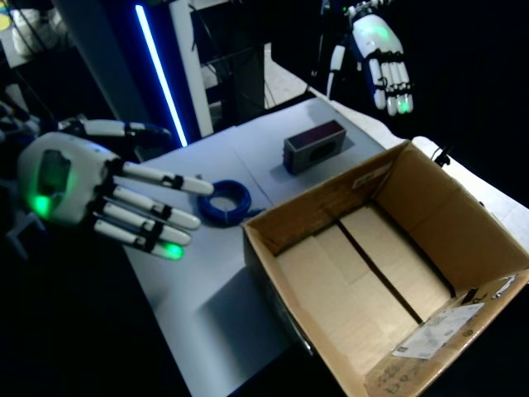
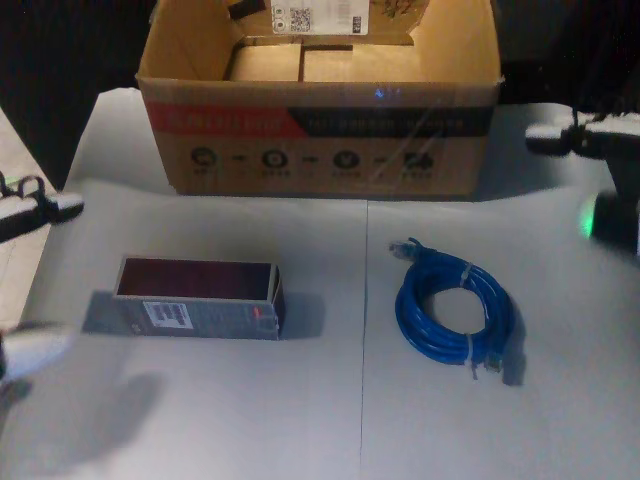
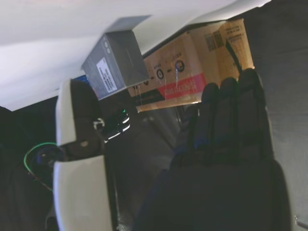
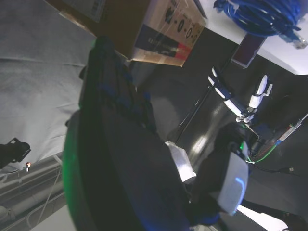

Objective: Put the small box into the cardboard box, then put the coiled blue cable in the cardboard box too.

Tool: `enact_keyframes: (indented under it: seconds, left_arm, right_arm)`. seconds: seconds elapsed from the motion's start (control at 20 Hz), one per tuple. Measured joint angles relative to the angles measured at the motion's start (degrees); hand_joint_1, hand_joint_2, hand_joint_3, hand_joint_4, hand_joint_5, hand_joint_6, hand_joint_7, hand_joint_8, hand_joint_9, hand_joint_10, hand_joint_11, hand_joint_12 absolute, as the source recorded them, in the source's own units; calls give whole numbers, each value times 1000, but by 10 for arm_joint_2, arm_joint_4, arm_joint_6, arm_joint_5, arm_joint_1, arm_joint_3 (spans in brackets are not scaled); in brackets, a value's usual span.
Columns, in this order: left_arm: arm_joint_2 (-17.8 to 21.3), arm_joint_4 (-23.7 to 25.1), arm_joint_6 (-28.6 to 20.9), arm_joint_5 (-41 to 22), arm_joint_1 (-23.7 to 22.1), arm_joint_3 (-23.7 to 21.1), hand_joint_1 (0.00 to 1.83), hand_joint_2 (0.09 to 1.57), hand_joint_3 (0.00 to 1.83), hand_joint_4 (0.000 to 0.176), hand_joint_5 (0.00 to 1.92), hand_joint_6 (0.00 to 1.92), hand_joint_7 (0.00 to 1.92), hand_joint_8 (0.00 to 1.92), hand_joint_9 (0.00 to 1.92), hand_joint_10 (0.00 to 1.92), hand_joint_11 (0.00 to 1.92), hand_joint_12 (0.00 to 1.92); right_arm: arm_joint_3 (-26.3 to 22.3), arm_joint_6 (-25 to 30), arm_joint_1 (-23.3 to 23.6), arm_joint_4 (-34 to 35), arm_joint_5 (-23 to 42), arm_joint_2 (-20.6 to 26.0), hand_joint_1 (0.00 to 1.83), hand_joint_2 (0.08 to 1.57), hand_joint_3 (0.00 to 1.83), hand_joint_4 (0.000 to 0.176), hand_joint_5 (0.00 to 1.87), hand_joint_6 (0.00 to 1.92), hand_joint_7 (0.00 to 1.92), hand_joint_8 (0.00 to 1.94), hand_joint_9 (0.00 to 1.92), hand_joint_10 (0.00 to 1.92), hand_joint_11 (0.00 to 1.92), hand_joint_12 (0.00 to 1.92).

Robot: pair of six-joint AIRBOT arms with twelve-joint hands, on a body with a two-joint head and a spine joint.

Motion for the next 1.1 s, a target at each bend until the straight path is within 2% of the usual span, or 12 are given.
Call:
enact_keyframes:
  seconds: [0.05,0.2,0.55,0.65,0.7,0.75,0.8,0.85,0.9,1.0,1.05,1.1]
  left_arm:
    - [0,2,0,0,0,0,0,1099,0,176,45,0,16,3,1,0,0,4]
    - [-3,14,-8,1,-3,4,26,1013,0,176,0,0,0,0,0,0,0,0]
    - [-47,100,-49,58,-101,50,692,842,0,176,5,1,117,19,108,16,130,62]
    - [-70,117,-70,103,-130,71,785,797,0,172,41,3,199,4,212,9,227,128]
    - [-73,126,-70,119,-140,73,797,806,0,163,62,1,218,1,248,3,196,289]
    - [-77,137,-71,130,-152,77,834,834,0,147,157,0,303,0,385,9,18,1044]
    - [-82,150,-71,141,-162,81,831,884,3,133,239,4,393,5,517,41,0,1372]
    - [-87,156,-71,151,-166,84,832,950,4,96,349,8,535,11,607,56,0,1382]
    - [-97,164,-73,175,-177,93,922,991,1,35,490,16,688,5,646,295,32,1530]
    - [-105,166,-78,194,-188,101,985,1048,0,0,679,14,808,22,535,776,140,1566]
    - [-106,169,-80,199,-195,104,1158,1164,2,0,798,884,883,1045,563,880,216,1585]
    - [-107,172,-79,200,-198,106,1171,1208,0,0,769,1110,827,1336,560,936,215,1614]
  right_arm:
    - [0,0,0,1,0,0,0,1438,0,120,369,1,281,0,240,3,0,498]
    - [0,0,0,2,0,-2,0,1442,1,119,369,1,284,1,251,5,0,521]
    - [3,0,0,2,-4,-8,53,1460,0,101,399,1,276,0,256,1,0,650]
    - [6,0,0,3,-4,-9,52,1462,0,110,393,0,267,0,248,0,0,656]
    - [6,0,0,2,-4,-9,51,1465,1,110,389,0,263,0,243,0,0,655]
    - [6,0,0,1,-3,-9,55,1471,3,91,403,6,266,2,240,0,0,660]
    - [6,0,0,1,-4,-10,56,1471,3,92,408,7,264,1,237,0,0,665]
    - [6,0,0,1,-4,-10,52,1469,2,94,405,4,262,0,239,1,0,667]
    - [6,0,0,2,-4,-11,24,1474,2,95,408,2,262,1,239,1,0,680]
    - [6,0,0,1,-4,-12,22,1475,2,101,401,0,268,3,245,3,0,683]
    - [6,0,0,1,-3,-13,26,1476,1,94,409,3,269,1,241,1,0,663]
    - [6,0,0,1,-4,-13,26,1476,1,92,408,2,271,2,242,1,0,661]
